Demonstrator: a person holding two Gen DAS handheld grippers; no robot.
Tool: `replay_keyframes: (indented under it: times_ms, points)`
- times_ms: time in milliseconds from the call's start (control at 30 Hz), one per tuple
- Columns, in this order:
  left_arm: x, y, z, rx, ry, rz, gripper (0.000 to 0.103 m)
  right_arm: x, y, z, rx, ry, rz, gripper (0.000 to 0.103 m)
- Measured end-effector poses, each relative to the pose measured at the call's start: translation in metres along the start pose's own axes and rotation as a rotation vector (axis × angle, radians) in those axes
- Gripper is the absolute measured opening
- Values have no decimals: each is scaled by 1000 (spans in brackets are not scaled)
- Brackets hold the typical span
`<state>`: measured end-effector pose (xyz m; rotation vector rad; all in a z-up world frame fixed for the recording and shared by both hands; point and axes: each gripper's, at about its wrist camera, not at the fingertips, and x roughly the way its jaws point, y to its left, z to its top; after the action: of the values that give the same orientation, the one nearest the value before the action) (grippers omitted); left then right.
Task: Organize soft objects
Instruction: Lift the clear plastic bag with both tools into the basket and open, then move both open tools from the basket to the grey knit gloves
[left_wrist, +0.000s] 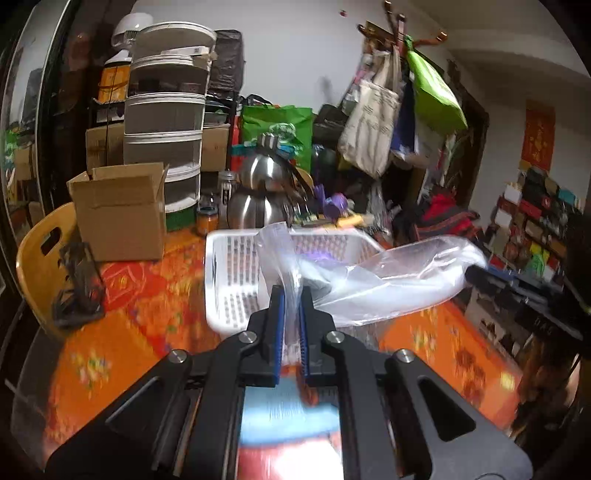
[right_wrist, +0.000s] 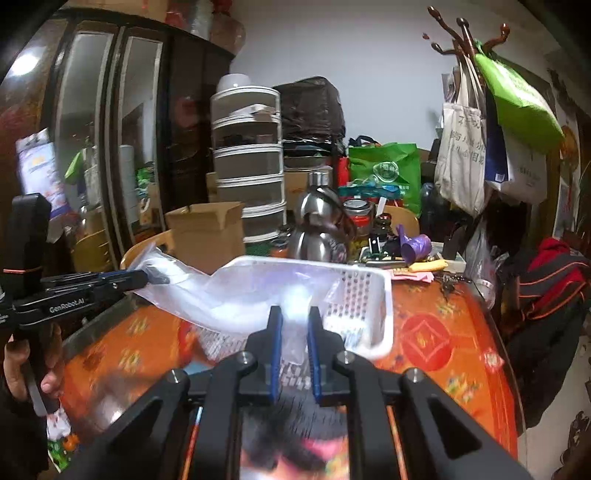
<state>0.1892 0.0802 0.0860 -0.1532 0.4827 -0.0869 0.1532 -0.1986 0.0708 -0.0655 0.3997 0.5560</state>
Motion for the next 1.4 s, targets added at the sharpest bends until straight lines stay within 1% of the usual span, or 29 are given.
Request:
replay_keyframes:
  times_ms: [67,167,233,333,433,500,600,700,800,867,967,1033,1067,1100,1167,1200,1233,1300,1367,1400]
  points:
    - [24,4,27,-6,8,11,6,23,-12,23,17,10,-9,11]
    - [63,4,57,6,39,51,6,61,-29,51,28,44,-30,11]
    - [89,5,71,12,62,66,6,88,-41,62,53,84,-36,11]
    - [126,4,78,27,96,87,6,125,-53,69,34,141,-81,11]
    - [158,5,74,28,132,97,6,160,-65,66,24,193,-101,11]
    - [171,7,67,28,144,109,6,175,-72,60,30,224,-108,11]
    - [185,12,61,17,156,125,6,186,-75,55,23,224,-120,11]
    - [196,19,55,-1,172,133,6,197,-73,52,16,246,-118,11]
    - [197,22,48,-3,178,138,6,207,-72,47,14,256,-124,11]
    - [198,24,46,-6,180,141,7,211,-72,43,14,261,-123,13]
    - [195,27,42,-7,179,148,7,211,-66,39,-20,262,-143,17]
    - [196,30,40,-12,182,154,7,212,-67,38,-13,264,-146,25]
    - [196,31,40,-14,183,154,10,212,-68,38,-4,260,-146,25]
    - [195,32,39,-17,183,155,15,211,-69,38,0,259,-152,26]
    - [192,35,37,-27,175,163,21,211,-71,38,7,266,-161,35]
    - [190,36,37,-33,170,165,25,210,-72,38,14,272,-164,47]
    - [187,36,36,-36,170,159,29,209,-73,37,19,274,-168,63]
    - [180,34,35,-36,163,150,67,206,-74,37,29,268,-173,72]
    - [167,27,34,6,112,169,85,199,-74,36,35,243,-169,73]
    - [162,25,34,22,96,172,89,197,-73,36,39,240,-162,73]
